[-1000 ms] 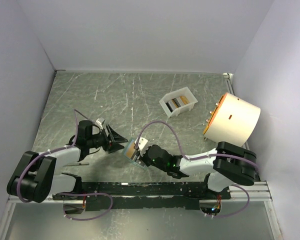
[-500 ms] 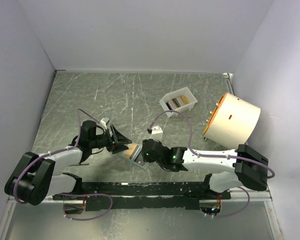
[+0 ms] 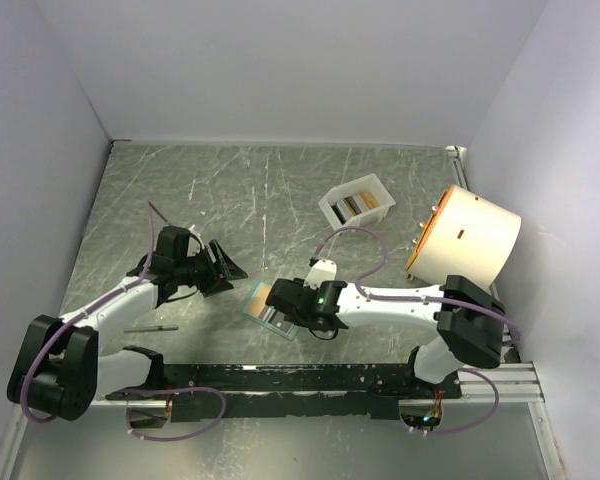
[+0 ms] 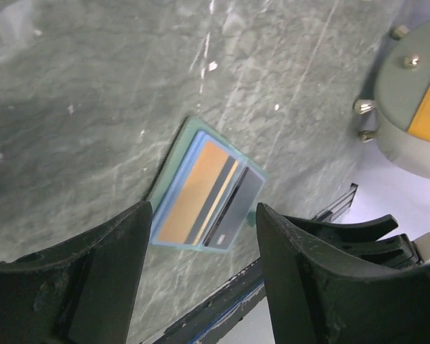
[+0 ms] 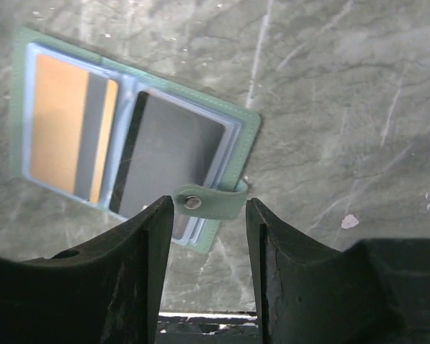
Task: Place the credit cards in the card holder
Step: Close the card holder at the center of the board.
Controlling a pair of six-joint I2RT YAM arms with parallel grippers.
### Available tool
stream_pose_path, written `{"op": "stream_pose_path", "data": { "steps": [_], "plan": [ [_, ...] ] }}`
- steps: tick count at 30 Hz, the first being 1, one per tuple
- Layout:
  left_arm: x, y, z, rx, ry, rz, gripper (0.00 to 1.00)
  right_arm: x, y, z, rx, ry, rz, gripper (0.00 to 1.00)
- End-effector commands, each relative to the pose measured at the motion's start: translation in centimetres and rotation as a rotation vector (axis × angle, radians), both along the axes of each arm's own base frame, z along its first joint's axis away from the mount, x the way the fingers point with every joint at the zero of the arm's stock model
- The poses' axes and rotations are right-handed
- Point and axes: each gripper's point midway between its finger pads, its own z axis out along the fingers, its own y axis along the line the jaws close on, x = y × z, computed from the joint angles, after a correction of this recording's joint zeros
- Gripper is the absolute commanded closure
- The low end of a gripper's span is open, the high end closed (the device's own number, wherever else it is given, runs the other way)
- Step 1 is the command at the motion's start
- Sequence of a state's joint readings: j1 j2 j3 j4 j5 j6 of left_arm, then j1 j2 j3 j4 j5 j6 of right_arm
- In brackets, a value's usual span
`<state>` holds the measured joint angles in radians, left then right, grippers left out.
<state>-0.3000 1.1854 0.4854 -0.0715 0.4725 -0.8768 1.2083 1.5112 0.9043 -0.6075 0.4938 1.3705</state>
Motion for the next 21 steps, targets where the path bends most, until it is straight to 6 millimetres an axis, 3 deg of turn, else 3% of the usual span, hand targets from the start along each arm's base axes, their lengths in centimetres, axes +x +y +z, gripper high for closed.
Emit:
{"op": "stream_pose_path", "data": {
  "steps": [1,10,15,21],
  "plan": [
    [-0.5,1.0,-1.4,0.064,0.019,-0.01,0.29,0.2,-0.9,-0.5,-0.047,0.008,-0.09,0.54],
    [-1.2,0.6,-2.6,0.029,0.059,-0.046,0.3,0.2,-1.1,-2.0,-0.088,0.016,-0.073,0.59],
    [-1.3,0.7,-3.5,0.064,0.076,-0.068,0.28,0.3,-2.4,-2.3,-0.099,0.001,-0.087,0.74],
    [-2.4,-0.7,-4.1,-0.052,0.108,-0.106,0.28,0.3,-0.7,0.2,-0.016,0.011,-0.083,0.56]
  ]
}}
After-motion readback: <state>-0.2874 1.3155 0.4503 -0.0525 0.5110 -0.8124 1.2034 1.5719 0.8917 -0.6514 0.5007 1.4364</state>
